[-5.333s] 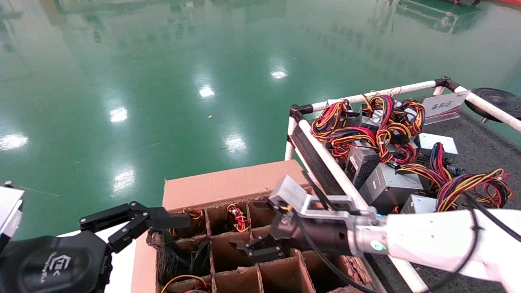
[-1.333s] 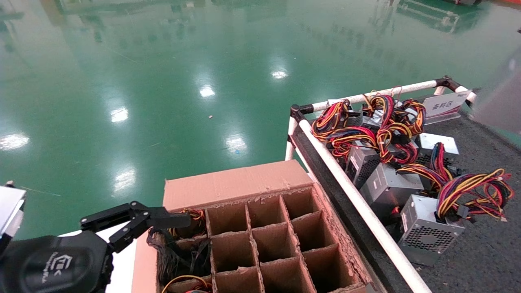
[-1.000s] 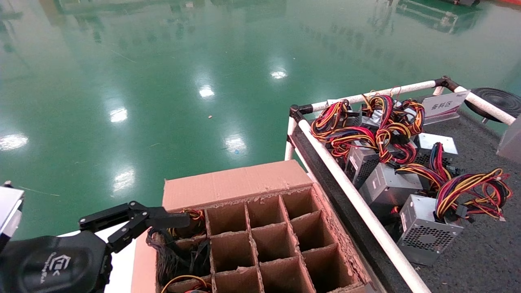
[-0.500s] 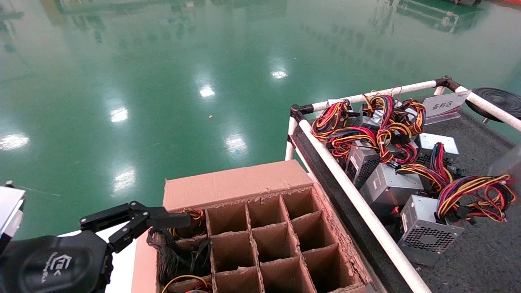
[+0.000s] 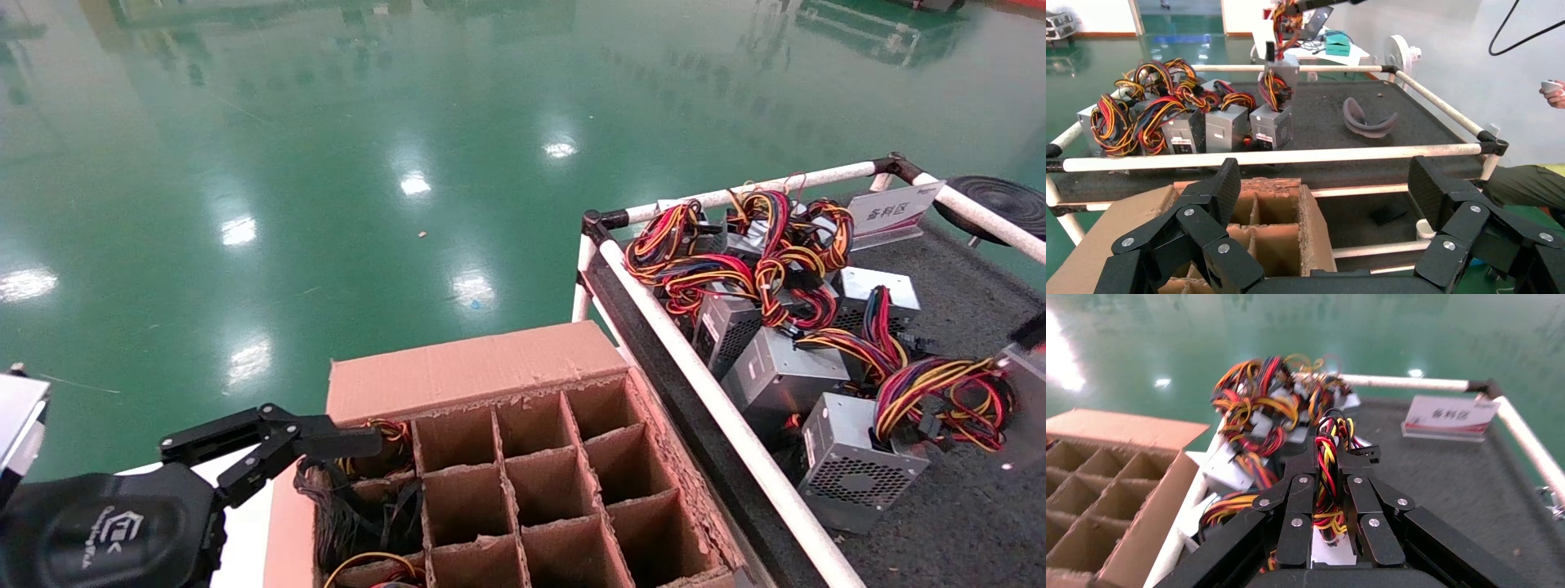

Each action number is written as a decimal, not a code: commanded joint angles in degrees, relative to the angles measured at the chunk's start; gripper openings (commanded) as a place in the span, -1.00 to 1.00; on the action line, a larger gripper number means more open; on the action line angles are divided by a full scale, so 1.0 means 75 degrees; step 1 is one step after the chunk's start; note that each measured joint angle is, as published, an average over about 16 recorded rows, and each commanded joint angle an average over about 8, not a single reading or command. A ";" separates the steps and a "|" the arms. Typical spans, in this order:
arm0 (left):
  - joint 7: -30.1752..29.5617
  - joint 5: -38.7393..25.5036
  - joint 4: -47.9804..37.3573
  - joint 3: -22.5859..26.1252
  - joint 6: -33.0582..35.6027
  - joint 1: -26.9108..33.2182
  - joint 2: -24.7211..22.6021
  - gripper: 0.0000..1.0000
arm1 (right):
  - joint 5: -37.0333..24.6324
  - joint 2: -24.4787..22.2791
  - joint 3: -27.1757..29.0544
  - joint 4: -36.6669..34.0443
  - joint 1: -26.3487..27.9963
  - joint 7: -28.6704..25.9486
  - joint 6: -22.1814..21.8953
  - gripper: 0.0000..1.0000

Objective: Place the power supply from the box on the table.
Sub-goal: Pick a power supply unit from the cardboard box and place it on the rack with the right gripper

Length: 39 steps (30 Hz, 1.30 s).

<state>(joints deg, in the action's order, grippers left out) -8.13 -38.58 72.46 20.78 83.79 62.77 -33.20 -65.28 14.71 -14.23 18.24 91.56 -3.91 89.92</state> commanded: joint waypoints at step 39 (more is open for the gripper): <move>0.0001 0.0002 0.0000 0.0003 -0.0001 0.0001 0.0001 1.00 | 0.1303 0.1214 0.0431 0.0769 -0.2148 -0.0451 -0.1784 -1.00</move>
<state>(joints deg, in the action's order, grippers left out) -8.12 -38.56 72.46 20.80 83.79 62.77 -33.20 -55.57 23.78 -11.06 23.60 75.24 -7.08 76.83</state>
